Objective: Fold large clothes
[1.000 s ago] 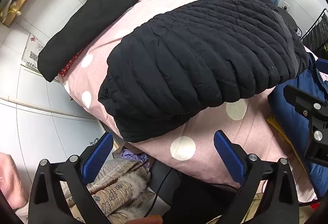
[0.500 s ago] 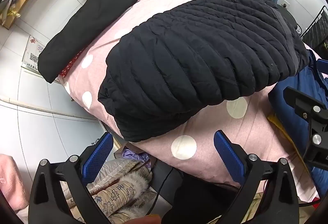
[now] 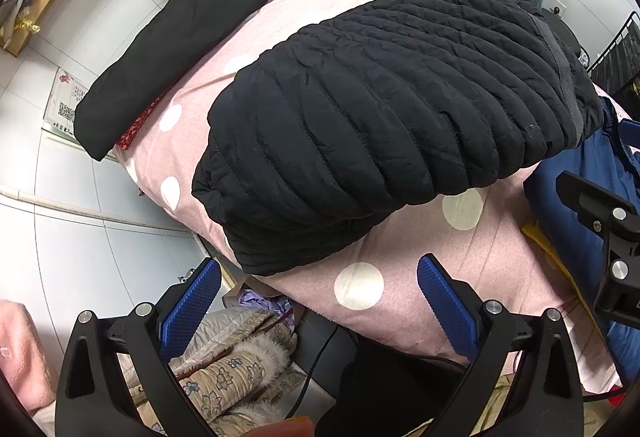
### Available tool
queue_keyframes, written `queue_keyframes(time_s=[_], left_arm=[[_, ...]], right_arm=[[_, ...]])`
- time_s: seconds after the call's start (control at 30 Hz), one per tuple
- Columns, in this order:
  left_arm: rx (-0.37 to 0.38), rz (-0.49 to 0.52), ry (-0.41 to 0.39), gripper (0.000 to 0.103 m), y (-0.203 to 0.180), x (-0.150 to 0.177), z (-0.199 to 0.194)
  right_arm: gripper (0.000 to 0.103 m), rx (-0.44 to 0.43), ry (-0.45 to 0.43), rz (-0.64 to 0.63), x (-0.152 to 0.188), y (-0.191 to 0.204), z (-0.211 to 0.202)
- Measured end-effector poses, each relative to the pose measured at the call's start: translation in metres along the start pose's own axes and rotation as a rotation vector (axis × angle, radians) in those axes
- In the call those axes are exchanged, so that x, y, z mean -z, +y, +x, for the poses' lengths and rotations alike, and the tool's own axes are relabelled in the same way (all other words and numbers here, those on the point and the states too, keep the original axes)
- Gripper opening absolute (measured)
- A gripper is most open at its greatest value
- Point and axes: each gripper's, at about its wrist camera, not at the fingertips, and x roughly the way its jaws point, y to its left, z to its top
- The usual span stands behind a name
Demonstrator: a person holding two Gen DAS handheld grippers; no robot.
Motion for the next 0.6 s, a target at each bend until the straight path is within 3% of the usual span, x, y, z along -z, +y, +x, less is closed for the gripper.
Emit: queue_keyframes(time_s=[0.6], left_arm=[[-0.003, 0.015, 0.000, 0.097, -0.006, 0.004, 0.000]], right_arm=[[0.095, -0.002, -0.001, 0.019, 0.007, -0.006, -0.003]])
